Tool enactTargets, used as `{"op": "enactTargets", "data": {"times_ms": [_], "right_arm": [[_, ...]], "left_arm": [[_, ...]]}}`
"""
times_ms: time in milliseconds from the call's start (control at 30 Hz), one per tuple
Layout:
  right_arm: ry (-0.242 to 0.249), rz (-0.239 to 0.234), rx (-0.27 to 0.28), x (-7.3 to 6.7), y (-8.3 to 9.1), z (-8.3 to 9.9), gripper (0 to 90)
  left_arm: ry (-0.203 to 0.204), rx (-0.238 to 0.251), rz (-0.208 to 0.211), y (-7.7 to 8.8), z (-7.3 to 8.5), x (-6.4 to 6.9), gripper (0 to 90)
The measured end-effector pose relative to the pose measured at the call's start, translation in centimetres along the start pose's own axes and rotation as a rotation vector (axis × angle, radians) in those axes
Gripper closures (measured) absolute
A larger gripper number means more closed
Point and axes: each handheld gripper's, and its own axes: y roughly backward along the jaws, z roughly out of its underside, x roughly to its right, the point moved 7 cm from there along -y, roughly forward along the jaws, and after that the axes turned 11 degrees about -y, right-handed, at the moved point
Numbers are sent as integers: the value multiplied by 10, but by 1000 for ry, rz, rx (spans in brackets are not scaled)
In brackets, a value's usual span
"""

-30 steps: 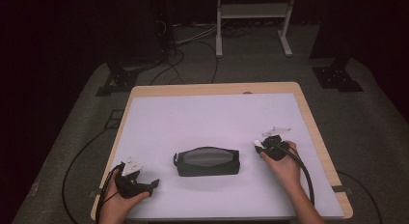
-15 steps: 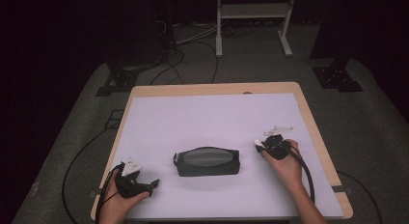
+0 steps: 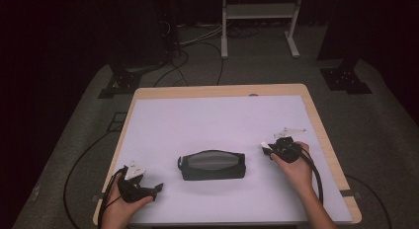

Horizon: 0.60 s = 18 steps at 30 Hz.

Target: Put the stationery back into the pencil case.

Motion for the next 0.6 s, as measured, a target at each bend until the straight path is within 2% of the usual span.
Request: {"op": "enactTargets", "data": {"times_ms": [600], "right_arm": [[70, -108, 33, -25, 18, -10, 703]], "left_arm": [[0, -1, 0, 0, 0, 0, 58]]}}
